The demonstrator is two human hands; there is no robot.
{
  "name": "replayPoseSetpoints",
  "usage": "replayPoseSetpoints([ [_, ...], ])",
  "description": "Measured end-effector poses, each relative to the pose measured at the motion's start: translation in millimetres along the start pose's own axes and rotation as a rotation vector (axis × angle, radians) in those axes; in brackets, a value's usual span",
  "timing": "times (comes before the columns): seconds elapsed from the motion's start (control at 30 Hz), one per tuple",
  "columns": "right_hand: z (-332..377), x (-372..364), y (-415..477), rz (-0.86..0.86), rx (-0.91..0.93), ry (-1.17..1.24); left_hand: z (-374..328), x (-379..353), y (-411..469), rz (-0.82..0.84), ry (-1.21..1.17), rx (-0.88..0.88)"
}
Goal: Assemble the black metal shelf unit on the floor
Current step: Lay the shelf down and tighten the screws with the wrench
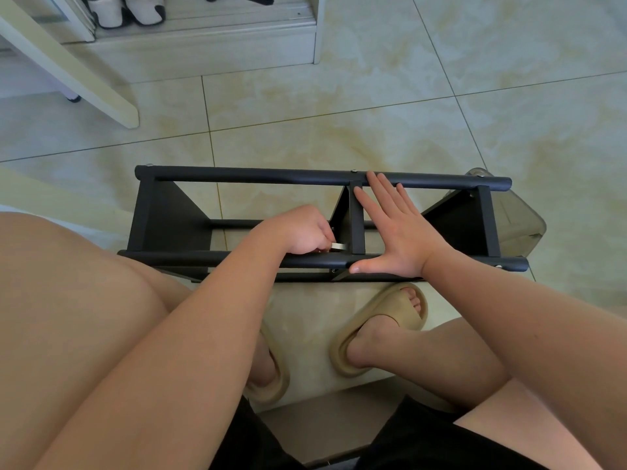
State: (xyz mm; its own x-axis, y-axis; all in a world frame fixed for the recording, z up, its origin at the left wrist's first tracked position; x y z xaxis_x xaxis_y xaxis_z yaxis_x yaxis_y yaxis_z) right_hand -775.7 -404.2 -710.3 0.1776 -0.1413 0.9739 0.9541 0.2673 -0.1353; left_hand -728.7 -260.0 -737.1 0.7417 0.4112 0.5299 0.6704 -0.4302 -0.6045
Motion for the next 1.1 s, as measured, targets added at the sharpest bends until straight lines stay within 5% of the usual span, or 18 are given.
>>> replayPoseSetpoints([
  [0.13,-1.3,-0.3,1.2,-0.002,0.002,0.01,-1.3,-1.3,3.2,-0.034,-0.049,0.014],
  [0.37,-1.0,-0.3,0.8,-0.015,0.007,0.011,1.4,-11.4,5.1,-0.062,-0.464,0.146],
  [1.1,1.1,-0.6,-1.9,-0.033,0.012,0.018,8.9,-9.7,1.9,-0.142,-0.662,0.29],
])
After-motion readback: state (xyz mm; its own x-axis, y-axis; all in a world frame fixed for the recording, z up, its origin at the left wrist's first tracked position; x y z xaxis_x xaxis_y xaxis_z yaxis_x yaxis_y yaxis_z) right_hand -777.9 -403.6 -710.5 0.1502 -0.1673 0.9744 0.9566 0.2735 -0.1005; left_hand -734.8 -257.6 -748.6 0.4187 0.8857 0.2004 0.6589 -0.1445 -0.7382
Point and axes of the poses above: each hand's wrist, its own y-axis towards the middle knuckle, its own x-axis out of the back of the hand, z = x × y, the point moved 8 cm from there along y, towards the middle knuckle, and after that the axes turned 8 degrees about -z, right-handed, at the moved point
